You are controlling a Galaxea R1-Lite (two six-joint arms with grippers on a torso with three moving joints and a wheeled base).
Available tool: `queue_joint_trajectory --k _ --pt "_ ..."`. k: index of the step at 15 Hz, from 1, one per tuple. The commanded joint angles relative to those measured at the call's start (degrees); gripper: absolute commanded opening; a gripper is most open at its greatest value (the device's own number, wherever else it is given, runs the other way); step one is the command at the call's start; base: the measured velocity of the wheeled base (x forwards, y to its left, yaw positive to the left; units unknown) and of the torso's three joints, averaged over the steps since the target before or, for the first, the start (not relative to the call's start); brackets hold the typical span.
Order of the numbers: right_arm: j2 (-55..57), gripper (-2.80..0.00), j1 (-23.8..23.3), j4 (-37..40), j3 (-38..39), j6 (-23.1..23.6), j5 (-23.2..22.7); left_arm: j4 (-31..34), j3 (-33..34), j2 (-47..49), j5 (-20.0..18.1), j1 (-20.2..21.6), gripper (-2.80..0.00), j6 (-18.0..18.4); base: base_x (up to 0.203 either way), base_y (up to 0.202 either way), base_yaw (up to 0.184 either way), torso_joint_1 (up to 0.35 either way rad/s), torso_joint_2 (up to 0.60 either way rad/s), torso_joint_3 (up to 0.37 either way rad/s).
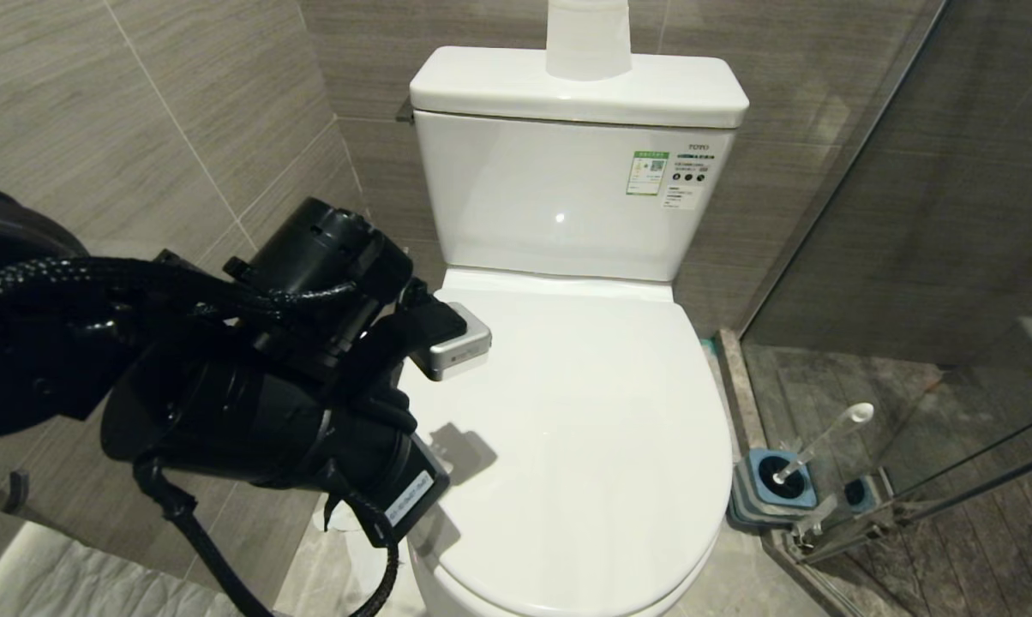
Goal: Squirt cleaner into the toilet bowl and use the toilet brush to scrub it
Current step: Close the toilet lid
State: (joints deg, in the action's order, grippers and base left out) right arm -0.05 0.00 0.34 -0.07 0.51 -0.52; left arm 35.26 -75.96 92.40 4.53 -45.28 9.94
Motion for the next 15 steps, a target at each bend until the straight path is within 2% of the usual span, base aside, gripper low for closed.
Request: queue_joint_trajectory --k 1,15 --pt "0.05 -2.8 0.0 0.01 -0.01 0.02 -0.09 0.16 -0.03 1.47 0.04 -0.47 -2.8 -0.01 0.0 0.0 0.0 0.0 0.0 0.0" --pt "0.05 -2.8 0.0 0.01 -0.01 0.02 -0.08 -1.31 0.2 16.02 0.18 -3.01 -2.8 -0.09 0.0 0.0 0.0 0.0 0.0 0.0"
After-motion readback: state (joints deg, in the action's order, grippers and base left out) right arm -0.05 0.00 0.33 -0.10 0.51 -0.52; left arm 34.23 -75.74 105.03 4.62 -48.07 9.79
